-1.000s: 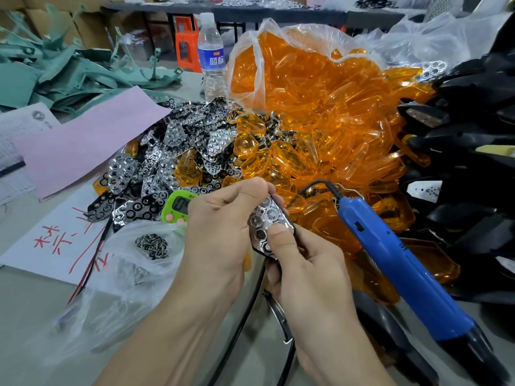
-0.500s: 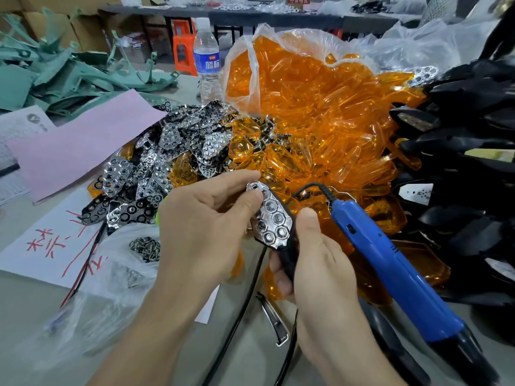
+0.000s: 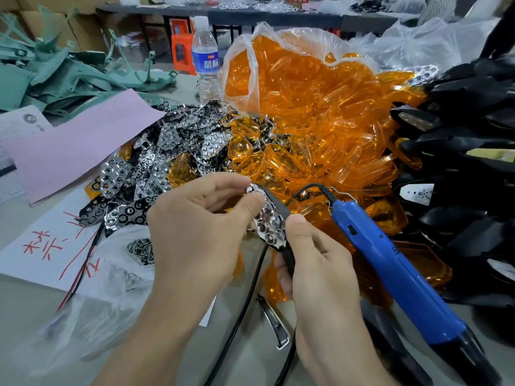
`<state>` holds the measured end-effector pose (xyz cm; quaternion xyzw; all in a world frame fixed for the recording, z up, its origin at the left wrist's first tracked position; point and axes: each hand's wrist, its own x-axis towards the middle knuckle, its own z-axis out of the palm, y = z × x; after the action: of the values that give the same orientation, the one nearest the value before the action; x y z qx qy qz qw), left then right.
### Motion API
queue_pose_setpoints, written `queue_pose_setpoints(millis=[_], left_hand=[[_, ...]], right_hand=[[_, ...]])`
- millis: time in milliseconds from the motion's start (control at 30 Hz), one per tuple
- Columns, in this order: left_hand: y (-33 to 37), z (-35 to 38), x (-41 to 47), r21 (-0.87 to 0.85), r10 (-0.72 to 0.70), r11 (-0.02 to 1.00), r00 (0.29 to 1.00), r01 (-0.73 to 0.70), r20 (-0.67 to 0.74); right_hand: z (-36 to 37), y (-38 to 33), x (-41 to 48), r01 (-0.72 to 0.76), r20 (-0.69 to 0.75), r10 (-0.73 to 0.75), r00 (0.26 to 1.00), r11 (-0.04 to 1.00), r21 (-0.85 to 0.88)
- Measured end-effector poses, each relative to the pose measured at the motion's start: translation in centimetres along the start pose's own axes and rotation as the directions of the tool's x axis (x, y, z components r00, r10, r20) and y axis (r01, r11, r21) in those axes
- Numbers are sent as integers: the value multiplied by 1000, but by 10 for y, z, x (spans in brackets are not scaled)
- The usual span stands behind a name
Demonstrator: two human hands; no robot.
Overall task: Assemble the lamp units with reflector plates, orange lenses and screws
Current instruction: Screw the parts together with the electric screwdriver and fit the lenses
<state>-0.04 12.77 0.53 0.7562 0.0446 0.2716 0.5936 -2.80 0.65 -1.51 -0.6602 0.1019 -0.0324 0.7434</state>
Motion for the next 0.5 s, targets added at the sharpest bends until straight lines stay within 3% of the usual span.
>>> queue_pose_setpoints(millis=[233,500], left_hand=[[0,-7,6,-73,-104,991,993,108,62],[3,-7,5,-84,-81,993,995,86,62]], right_hand=[[0,-2,-2,8,-3,-8,1000,1000,29],[-1,-4,-1,-40,-11,40,999,999,7]])
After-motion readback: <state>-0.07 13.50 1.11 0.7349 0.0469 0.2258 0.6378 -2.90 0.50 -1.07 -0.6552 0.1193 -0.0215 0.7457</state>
